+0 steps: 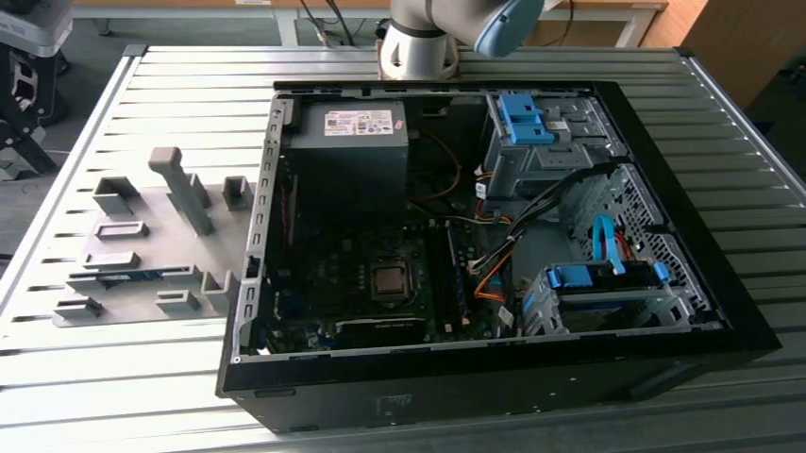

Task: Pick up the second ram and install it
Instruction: 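Pick up the second ram and move it above second insertion slot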

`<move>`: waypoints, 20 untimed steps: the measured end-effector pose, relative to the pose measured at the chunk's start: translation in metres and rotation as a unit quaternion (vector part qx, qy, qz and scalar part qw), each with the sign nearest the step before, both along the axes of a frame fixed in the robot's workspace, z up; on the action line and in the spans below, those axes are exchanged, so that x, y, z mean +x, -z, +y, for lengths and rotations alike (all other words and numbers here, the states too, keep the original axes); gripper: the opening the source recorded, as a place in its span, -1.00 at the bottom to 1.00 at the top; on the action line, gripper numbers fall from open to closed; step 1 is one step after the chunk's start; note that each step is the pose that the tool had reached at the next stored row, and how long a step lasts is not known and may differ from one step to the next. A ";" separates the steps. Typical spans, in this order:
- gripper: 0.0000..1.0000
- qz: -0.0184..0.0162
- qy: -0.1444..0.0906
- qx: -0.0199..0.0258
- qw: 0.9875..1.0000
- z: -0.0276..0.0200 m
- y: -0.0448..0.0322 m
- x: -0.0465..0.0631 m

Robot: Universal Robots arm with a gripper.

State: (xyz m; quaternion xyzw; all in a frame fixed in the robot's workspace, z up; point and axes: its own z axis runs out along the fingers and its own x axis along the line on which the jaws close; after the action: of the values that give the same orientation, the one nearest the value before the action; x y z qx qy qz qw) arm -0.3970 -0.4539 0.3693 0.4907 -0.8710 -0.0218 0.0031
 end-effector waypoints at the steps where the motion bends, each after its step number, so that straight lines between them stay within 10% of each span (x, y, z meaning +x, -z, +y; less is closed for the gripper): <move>1: -0.79 0.000 0.000 0.000 1.000 0.0000 0.0000 0.000; 13: -0.79 0.000 -0.002 0.000 1.000 0.0000 0.0000 0.000; 20: -0.79 0.000 -0.054 0.000 0.999 -0.0001 0.0005 0.000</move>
State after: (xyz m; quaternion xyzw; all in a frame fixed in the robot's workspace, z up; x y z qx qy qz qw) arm -0.3969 -0.4540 0.3688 0.5372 -0.8431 -0.0216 0.0042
